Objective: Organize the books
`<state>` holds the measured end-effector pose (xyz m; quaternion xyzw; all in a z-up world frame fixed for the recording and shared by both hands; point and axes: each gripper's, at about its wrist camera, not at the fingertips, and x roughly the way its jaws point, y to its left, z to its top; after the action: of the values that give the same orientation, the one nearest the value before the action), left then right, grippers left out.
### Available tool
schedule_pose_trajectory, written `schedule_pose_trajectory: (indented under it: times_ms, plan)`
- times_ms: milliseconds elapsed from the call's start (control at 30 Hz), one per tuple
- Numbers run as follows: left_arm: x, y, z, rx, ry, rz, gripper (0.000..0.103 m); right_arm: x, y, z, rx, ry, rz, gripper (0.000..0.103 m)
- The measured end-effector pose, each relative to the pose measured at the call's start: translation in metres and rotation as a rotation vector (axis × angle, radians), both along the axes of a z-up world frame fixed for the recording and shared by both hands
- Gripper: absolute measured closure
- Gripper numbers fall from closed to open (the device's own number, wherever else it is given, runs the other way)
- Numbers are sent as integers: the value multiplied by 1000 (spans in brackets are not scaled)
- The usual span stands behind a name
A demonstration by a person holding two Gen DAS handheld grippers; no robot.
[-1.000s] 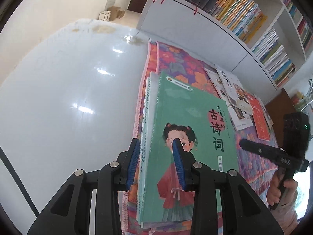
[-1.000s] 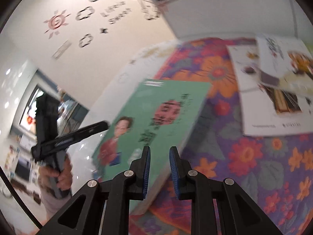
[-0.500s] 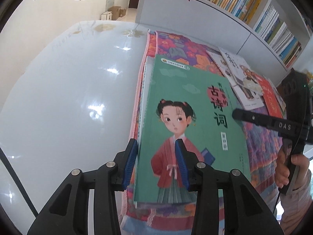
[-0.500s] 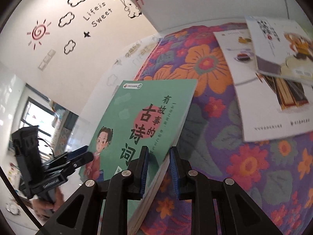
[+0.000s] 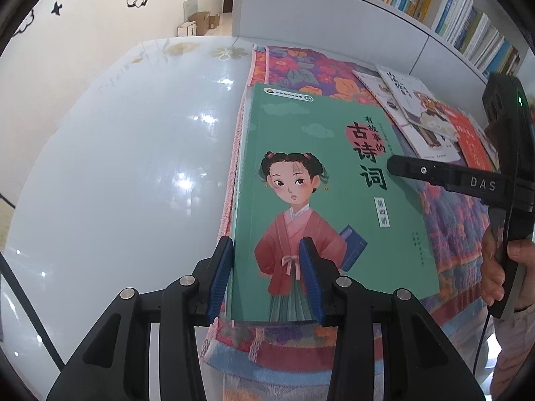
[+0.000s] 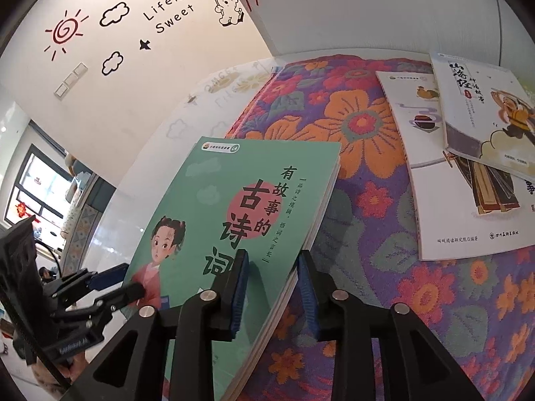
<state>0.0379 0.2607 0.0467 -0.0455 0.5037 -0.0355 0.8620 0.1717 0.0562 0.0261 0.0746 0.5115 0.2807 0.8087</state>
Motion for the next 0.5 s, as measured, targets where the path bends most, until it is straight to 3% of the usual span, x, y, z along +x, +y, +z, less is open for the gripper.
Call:
schedule_pose_trajectory:
  times_ms: [200, 500]
  plan:
    - [-1, 4, -1, -25, 7, 12, 65, -8, 16, 4, -78, -59, 1, 55]
    - [-3, 1, -1, -6, 13, 15, 65, -8, 26, 4, -118, -83, -10, 50]
